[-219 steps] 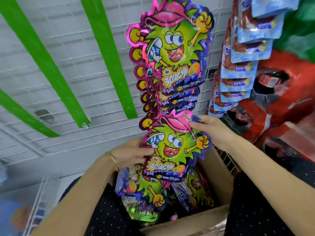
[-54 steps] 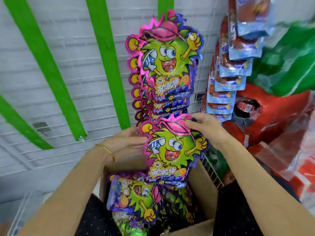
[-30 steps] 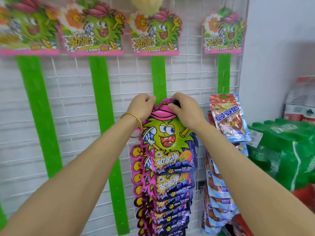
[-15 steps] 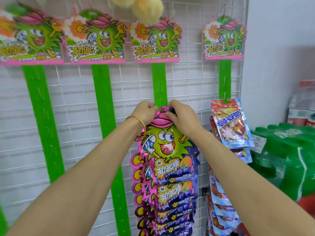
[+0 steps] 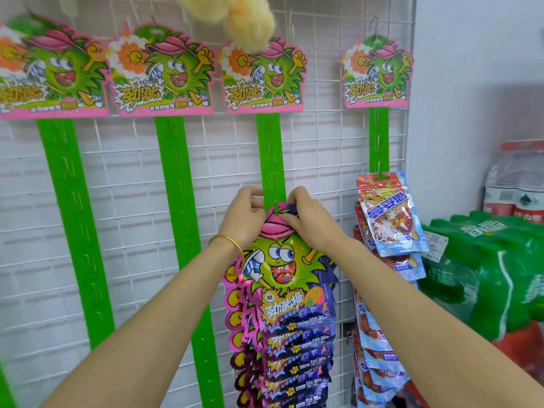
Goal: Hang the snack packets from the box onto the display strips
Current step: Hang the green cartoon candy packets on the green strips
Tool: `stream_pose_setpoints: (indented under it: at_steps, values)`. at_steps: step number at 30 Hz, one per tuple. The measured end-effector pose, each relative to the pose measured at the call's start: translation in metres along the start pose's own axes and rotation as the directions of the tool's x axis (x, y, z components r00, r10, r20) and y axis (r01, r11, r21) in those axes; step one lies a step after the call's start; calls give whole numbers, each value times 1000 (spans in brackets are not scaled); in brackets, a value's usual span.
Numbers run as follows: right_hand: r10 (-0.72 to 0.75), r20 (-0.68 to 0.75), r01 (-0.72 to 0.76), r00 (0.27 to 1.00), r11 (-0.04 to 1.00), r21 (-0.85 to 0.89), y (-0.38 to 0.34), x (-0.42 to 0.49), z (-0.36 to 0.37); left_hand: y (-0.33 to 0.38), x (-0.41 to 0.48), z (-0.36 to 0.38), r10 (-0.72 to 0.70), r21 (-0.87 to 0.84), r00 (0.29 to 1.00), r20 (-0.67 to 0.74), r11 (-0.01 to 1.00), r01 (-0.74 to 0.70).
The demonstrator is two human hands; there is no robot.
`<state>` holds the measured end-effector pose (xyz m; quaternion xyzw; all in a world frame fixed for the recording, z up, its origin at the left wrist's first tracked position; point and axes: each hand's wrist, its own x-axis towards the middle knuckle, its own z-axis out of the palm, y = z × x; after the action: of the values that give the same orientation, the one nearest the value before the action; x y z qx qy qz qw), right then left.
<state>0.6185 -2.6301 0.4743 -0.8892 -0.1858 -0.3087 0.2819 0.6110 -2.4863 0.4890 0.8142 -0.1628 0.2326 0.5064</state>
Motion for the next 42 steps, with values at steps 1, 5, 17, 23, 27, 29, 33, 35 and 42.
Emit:
stream_pose_setpoints:
  at_steps: [1, 5, 17, 23, 27, 29, 33, 35, 42]
  values:
    - [-1, -12, 1, 1000, 1000, 7, 1, -1, 1, -3, -8, 0, 35, 13, 999, -11, 999, -35]
    - [-76, -151, 61, 986, 993, -102, 6, -17, 3, -21, -37, -3, 280, 231, 950, -138, 942, -244]
    - [160, 142, -180, 977, 974, 139, 69, -260, 107, -177, -241, 40, 135, 234, 989, -67, 965, -115]
    - [486, 721, -556, 494, 814, -167, 121, -366, 194, -254, -333, 67, -159, 202, 979, 130, 971, 131]
    - [518, 822, -623, 238, 731, -280, 130, -405, 237, -285, -365, 66, -280, 222, 953, 115, 942, 250]
    - [521, 829, -664, 203, 696, -274, 129, -419, 255, -292, -369, 64, -330, 199, 940, 80, 930, 310]
    - [594, 788, -784, 158, 561, -266, 121, -434, 284, -297, -363, 62, -385, 152, 923, 21, 914, 377]
    - [633, 766, -794, 116, 522, -311, 115, -438, 296, -300, -361, 59, -408, 147, 913, -13, 902, 405]
    - [585, 739, -395, 336, 799, -453, 108, -439, 305, -298, -356, 50, -493, 71, 863, -115, 862, 502]
